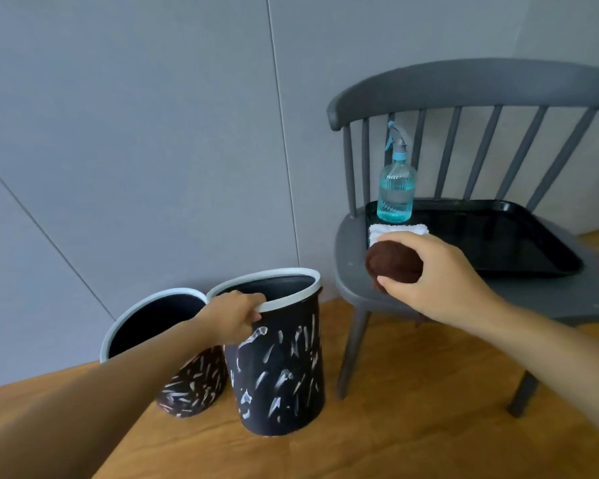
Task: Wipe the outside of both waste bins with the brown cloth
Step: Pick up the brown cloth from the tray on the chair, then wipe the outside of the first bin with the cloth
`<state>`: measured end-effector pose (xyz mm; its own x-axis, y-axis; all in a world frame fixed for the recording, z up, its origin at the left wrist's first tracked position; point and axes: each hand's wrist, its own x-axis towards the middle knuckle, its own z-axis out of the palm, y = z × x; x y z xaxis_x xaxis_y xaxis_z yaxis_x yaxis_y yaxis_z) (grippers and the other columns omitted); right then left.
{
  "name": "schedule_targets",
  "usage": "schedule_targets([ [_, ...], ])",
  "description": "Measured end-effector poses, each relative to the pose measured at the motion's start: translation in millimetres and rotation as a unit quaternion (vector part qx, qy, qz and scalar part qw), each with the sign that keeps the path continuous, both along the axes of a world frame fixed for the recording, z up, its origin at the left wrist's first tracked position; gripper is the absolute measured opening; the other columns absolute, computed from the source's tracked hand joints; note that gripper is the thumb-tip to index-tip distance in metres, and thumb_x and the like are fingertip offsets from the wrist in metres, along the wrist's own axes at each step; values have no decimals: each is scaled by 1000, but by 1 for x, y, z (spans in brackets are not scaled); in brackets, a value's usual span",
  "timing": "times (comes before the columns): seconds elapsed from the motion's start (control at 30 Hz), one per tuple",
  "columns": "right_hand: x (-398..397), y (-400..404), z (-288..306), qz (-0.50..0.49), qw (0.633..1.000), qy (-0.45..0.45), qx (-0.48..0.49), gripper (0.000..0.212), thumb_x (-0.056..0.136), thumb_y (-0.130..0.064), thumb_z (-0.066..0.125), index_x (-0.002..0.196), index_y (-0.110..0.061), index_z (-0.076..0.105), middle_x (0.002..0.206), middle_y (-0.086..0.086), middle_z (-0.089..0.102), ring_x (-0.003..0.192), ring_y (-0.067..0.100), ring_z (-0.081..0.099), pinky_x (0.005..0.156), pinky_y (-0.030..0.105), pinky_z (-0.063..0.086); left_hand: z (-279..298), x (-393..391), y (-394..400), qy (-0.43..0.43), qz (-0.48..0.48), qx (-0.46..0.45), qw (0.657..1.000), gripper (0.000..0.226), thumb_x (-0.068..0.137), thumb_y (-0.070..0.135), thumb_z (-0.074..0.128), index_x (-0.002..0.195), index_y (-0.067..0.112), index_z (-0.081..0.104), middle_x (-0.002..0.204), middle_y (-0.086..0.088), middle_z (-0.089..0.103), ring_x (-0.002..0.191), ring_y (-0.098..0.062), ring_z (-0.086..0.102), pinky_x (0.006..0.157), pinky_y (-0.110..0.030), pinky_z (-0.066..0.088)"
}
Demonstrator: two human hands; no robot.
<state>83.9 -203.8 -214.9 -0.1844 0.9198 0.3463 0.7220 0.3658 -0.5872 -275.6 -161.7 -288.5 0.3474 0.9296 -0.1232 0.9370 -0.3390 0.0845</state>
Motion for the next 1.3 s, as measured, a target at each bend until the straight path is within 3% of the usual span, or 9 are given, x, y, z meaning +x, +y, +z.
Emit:
schedule_targets([
  [0.13, 23, -9, 14, -43, 999, -1, 12, 65, 85, -32, 87, 144, -30, 59, 135, -2, 63, 119, 18, 59, 98, 32, 54, 89, -11, -31, -2, -37, 74, 997, 9, 84, 32, 45, 80, 24, 44, 71, 6, 56, 73, -23, 54, 67, -38, 48],
  [0.27, 54, -27, 39, -84, 996, -11, 35, 56, 82, -35, 86, 133, -40, 63, 120, -6, 67, 108, 15, 62, 95, 38, 56, 186, -17, -75, -54, -80, 181, 979, 14, 80, 37, 46, 74, 25, 43, 56, 5, 51, 55, -16, 49, 56, -39, 47],
  [0.37, 68, -50, 59, -109, 992, -27, 64, 55, 84, -32, 86, 133, -39, 63, 115, -6, 64, 104, 14, 59, 89, 30, 51, 249, -8, -102, -107, -104, 229, 962, 28, 80, 45, 42, 79, 21, 55, 55, 6, 53, 53, -11, 49, 52, -36, 46],
  [0.53, 83, -82, 93, -137, 986, -49, 85, 54, 86, -31, 86, 134, -35, 63, 110, -5, 58, 101, 16, 56, 78, 20, 44, 306, 38, -118, -191, -128, 253, 940, 19, 78, 29, 47, 81, 16, 61, 54, 5, 54, 52, -11, 49, 50, -32, 46],
  [0.73, 103, -108, 138, -200, 969, -15, 145, 53, 86, -30, 85, 135, -32, 63, 115, -1, 62, 101, 18, 56, 85, 27, 44, 308, 119, -107, -234, -157, 232, 931, 14, 77, 29, 45, 70, 21, 53, 58, 1, 53, 60, -22, 52, 56, -40, 44],
  [0.83, 112, -122, 150, -217, 958, -6, 187, 55, 86, -30, 85, 136, -34, 61, 116, -7, 57, 102, 13, 51, 77, 16, 39, 299, 158, -89, -225, -179, 237, 928, 14, 84, 23, 49, 70, 24, 51, 58, 3, 53, 60, -22, 53, 56, -37, 44],
  [0.97, 121, -131, 154, -225, 949, -4, 220, 59, 85, -34, 85, 138, -33, 62, 119, -9, 58, 103, 12, 54, 77, 8, 36, 285, 204, -67, -189, -187, 259, 929, 23, 87, 16, 55, 69, 24, 43, 58, 5, 52, 61, -22, 50, 57, -34, 40],
  [1.17, 114, -114, 150, -207, 954, 3, 216, 58, 84, -38, 85, 136, -38, 60, 126, -6, 60, 106, 15, 58, 87, 25, 48, 252, 239, -52, -186, -202, 173, 946, 24, 90, 12, 56, 70, 20, 47, 62, 1, 55, 62, -18, 53, 64, -45, 50],
  [1.3, 119, -114, 138, -217, 950, 18, 225, 58, 84, -39, 85, 137, -35, 60, 125, -9, 61, 103, 10, 55, 80, 12, 42, 241, 240, -57, -216, -214, 161, 939, 29, 91, 13, 56, 70, 31, 48, 59, 6, 52, 57, -14, 50, 60, -41, 48],
])
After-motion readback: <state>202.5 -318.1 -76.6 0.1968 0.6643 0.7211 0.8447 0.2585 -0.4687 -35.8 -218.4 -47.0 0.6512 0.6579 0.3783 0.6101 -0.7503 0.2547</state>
